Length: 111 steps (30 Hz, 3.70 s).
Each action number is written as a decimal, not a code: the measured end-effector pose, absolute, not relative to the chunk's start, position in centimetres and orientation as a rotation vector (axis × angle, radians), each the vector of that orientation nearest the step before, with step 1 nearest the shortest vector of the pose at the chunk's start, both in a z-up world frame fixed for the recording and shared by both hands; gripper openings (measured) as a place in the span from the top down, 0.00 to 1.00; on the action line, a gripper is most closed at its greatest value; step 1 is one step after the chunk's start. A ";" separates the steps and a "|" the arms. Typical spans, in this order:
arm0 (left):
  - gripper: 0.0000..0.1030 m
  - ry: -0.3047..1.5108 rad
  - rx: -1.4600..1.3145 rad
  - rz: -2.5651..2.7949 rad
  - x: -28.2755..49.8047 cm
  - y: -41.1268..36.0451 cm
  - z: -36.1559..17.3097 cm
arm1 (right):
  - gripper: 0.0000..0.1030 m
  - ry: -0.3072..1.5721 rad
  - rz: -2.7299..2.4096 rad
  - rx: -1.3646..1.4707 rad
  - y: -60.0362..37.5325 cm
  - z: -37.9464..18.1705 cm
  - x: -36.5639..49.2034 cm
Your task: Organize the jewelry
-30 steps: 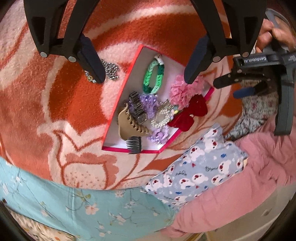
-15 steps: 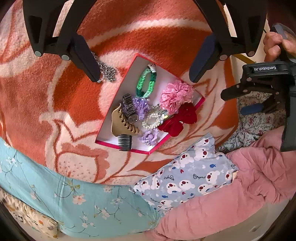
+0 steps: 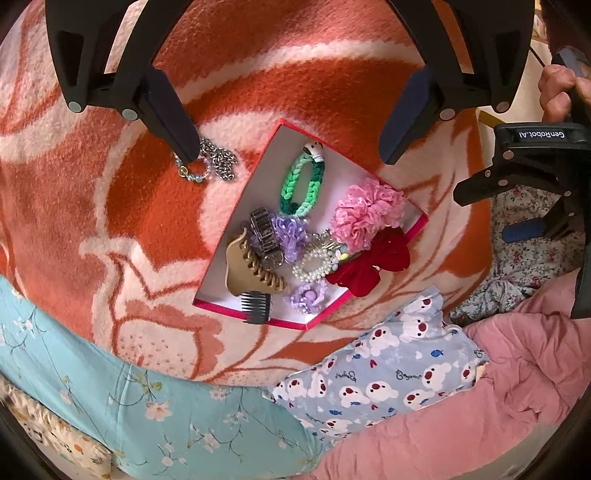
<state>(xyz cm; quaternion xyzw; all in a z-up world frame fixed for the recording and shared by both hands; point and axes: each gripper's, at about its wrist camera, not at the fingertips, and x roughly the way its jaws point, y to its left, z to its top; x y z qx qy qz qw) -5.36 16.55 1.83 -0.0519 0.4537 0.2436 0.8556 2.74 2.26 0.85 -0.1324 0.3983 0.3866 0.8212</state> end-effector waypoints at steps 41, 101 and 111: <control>0.00 0.877 -0.135 0.493 -6.1 15.3 1.6 | 0.04 0.798 0.868 -0.239 2.1 0.2 1.4; 0.00 0.910 -0.124 0.488 -5.6 15.2 0.6 | 0.04 0.804 0.846 -0.226 1.7 0.2 1.6; 0.00 0.915 -0.127 0.484 -5.7 15.3 0.3 | 0.04 0.803 0.846 -0.226 1.8 0.2 1.6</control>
